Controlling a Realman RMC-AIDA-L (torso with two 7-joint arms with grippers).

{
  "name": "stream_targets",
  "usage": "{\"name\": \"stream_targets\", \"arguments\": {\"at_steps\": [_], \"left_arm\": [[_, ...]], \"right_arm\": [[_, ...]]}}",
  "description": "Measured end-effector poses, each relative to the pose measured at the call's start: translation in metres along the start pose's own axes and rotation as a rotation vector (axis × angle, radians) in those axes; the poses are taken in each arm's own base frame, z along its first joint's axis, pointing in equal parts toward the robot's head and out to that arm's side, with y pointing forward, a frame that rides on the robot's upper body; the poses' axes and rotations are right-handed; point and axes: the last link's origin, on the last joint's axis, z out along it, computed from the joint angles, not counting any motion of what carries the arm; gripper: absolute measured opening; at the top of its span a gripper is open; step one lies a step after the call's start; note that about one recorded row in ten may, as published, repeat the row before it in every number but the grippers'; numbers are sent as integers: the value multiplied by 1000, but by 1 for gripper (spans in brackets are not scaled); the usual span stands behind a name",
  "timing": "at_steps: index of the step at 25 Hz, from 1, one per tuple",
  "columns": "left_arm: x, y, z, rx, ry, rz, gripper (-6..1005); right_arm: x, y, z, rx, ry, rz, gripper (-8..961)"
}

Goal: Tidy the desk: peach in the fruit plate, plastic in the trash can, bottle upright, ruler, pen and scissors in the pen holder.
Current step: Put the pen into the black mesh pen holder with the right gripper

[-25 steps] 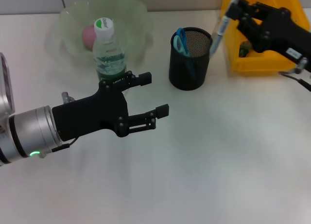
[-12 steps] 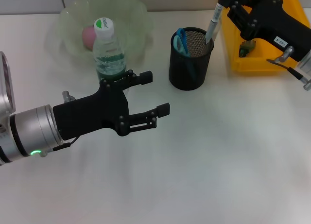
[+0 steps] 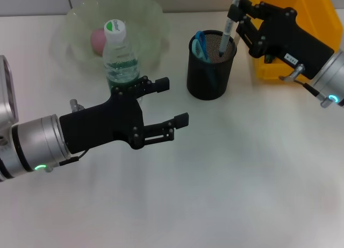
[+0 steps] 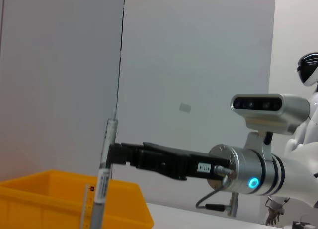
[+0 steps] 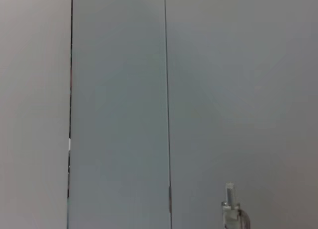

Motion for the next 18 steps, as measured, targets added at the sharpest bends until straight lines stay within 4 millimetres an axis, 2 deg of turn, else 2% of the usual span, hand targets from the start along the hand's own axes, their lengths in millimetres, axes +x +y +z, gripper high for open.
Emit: {"name": "stream_targets", "arguments": {"at_steps": [18], "left_arm": [[7,-4,8,-23,6,12,832]], "right_arm": [[13,0,4,26,71,-34,172]]}}
